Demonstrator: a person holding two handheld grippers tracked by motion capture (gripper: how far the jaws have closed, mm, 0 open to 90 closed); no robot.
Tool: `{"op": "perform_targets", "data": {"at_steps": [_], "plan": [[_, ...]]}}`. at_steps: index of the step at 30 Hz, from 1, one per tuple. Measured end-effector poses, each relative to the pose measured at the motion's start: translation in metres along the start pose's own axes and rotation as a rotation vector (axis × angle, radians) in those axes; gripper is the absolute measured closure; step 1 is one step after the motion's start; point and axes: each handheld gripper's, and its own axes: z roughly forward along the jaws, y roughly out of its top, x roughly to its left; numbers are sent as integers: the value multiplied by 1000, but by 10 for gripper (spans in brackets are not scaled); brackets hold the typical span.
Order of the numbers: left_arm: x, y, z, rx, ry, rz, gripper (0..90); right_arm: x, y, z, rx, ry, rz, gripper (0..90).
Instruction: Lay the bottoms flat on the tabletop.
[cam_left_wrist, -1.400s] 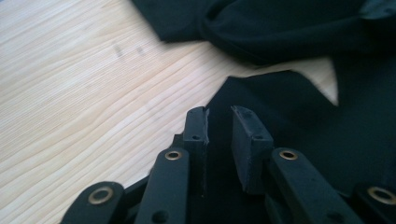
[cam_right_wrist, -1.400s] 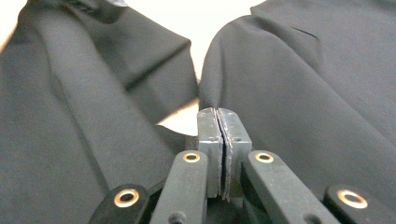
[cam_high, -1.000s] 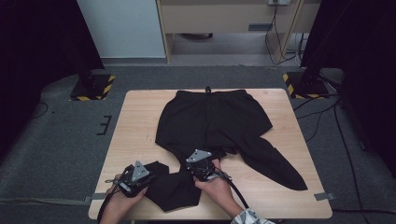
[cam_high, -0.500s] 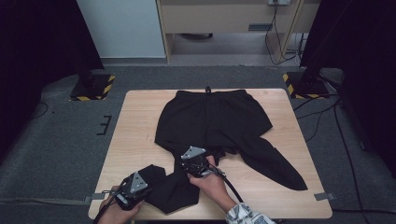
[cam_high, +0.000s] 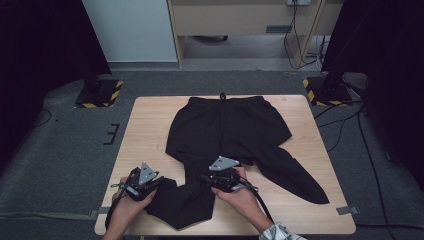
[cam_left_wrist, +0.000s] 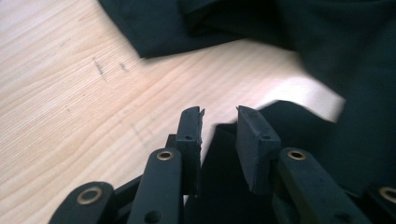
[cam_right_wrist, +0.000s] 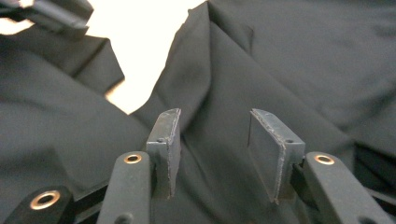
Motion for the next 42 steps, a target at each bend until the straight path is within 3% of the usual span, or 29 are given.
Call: {"op": "perform_targets", "data": {"at_steps": [4,6,8,18,22,24,26,29,31,37,42], "plan": [[10,-5,10,20,-1,-14,681,-4,-16,-11,12,8,-5,549],[14,-10,13,36,-25,-40,663,-5,-22,-14,22,15,-5,555],[14,-14,14,55,-30,-36,670,-6,-27,-14,34,25,-5,555],[13,-32,-12,133,14,-24,781,1,-33,3,63,50,-28,516],[18,-43,-25,162,45,-67,781,3,-30,8,59,49,-40,507],[25,-45,-27,135,58,-104,754,4,-28,10,59,55,-45,504],[28,-39,-27,67,31,-140,723,4,-27,12,59,56,-40,499],[23,-17,-24,-22,-13,-142,673,3,-25,9,61,52,-48,496],[17,-2,-17,-48,-45,-133,653,1,-24,2,52,47,-40,496],[-2,27,13,-39,-126,-79,574,-11,-25,-17,40,8,-23,502],[-10,39,33,-23,-167,-62,558,-25,-37,-38,18,-25,2,644]]}}
